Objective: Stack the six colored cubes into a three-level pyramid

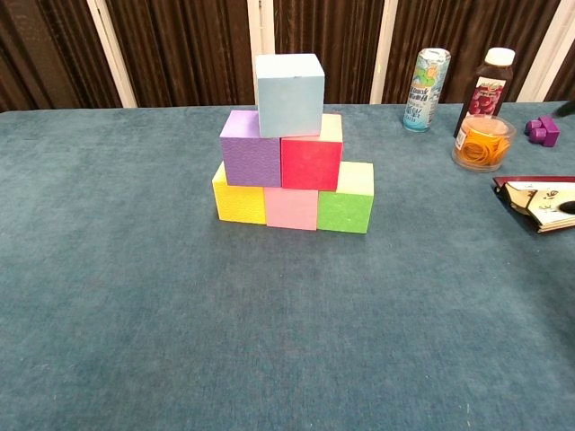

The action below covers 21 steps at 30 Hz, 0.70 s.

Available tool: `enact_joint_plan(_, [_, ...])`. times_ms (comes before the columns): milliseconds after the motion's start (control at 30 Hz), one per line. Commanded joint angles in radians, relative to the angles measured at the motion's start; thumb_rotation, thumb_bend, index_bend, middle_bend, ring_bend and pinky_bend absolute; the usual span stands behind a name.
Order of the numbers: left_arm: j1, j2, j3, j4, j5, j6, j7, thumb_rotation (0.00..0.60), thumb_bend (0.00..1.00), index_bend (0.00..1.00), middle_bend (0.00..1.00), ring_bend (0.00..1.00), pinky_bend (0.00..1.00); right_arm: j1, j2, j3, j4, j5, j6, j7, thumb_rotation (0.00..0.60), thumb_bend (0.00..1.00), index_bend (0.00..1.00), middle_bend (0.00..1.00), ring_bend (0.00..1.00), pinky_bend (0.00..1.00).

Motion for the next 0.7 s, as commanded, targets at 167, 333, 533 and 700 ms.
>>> enact_joint_plan(167, [0.012,0.002,0.034,-0.026,0.017,-0.013,0.049,0.600,0.27,0.12,0.00,0.00,0.00,-0.163,0.126,-0.149,0.128,-0.310,0.104,0.245,0.600,0.16,0.15,0.09,0.05,0.00])
enact_joint_plan(333, [0.067,0.030,0.068,-0.057,0.020,0.029,0.075,0.600,0.27,0.12,0.00,0.00,0.00,-0.244,0.154,-0.237,0.275,-0.516,0.196,0.329,0.600,0.16,0.15,0.09,0.05,0.00])
enact_joint_plan(533, [0.087,0.060,0.079,-0.077,0.020,0.034,0.065,0.600,0.27,0.12,0.00,0.00,0.00,-0.276,0.193,-0.248,0.281,-0.553,0.181,0.366,0.600,0.16,0.15,0.09,0.02,0.00])
enact_joint_plan(700, [0.093,0.083,0.078,-0.091,0.009,0.023,0.064,0.600,0.27,0.12,0.00,0.00,0.00,-0.291,0.215,-0.244,0.262,-0.573,0.168,0.345,0.600,0.16,0.15,0.09,0.02,0.00])
